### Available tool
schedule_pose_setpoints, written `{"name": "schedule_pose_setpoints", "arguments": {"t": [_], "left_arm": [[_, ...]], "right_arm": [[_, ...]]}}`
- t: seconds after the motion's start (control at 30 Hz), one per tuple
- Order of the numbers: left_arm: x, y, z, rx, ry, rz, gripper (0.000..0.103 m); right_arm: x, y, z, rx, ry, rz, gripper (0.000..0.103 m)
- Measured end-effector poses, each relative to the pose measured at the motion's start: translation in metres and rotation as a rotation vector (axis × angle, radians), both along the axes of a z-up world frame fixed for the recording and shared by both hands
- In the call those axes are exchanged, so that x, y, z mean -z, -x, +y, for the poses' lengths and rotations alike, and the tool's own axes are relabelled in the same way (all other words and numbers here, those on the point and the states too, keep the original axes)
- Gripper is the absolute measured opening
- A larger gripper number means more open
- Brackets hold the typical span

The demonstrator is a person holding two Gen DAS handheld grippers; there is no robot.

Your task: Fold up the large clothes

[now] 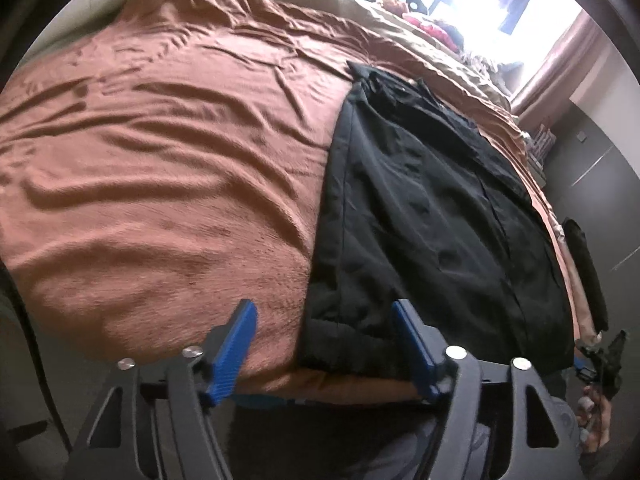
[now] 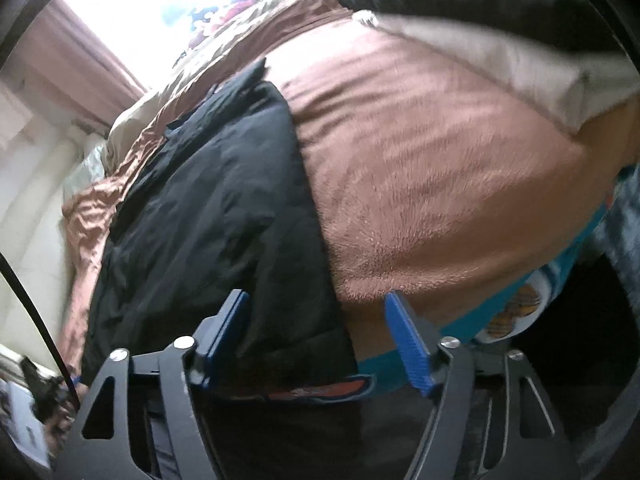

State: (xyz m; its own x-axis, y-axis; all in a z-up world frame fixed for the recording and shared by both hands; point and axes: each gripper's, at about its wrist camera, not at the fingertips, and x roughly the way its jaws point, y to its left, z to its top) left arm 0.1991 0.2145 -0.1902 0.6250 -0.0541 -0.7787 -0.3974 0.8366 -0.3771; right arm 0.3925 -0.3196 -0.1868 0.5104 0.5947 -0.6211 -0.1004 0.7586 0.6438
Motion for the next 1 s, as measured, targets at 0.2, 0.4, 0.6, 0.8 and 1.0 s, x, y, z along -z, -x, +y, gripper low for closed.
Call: {"name": "schedule_pose_setpoints", "arguments": {"t": [0.2,0.4,0.6,0.8,1.0], "left_arm": [[0.011,-0.011,0.01,-0.001,0.085,0.001,0.061],[0.016,-0.01,0.022,-0.012,0.225,-0.021,0.061],[0.021,0.003,0.022,0.01,0.389,-0.053,0.061],[0.02,-0.013,0.015,-0.004,0.35,-0.036,0.037],[0.02,-0.019,0.008,-0.046,0.303,-0.007,0.014]], "right_arm": [[0.018,0.003,-0.011,0.014,-0.199,0.028,0.057],[0.028,0.012,-0.013,-0.04,-0.398,0.02,0.049],[0.039,0.013,-0.004,-0.039,-0.384,0.036,0.049],[0.031,0.012,-0.002,-0.001,-0.398,0.024,0.042],[0.028,0.01,0.001,0.069,-0.379,0.065,0.014]]}}
